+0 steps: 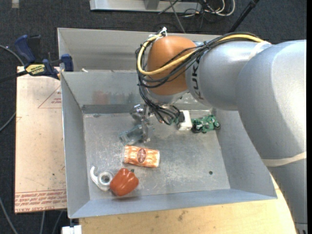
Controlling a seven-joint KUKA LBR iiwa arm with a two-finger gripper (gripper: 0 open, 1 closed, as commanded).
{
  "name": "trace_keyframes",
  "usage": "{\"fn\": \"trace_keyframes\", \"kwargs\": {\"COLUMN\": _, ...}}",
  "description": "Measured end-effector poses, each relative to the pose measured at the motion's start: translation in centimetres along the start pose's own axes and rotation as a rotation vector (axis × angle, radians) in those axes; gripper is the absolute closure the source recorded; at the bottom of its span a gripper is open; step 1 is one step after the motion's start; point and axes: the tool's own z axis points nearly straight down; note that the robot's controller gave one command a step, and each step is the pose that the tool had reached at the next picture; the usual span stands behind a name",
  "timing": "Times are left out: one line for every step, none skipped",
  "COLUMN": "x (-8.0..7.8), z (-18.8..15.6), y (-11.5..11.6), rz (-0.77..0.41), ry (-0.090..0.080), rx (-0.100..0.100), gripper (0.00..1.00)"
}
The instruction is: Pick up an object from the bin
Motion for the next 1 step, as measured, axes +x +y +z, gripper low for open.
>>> {"fn": "trace_keyframes", "kwargs": {"x": 0.17, "z": -1.48, "y": 0.07, "rz": 0.002, "ry": 0.007, "rx": -0.004, "gripper": 1.00}}
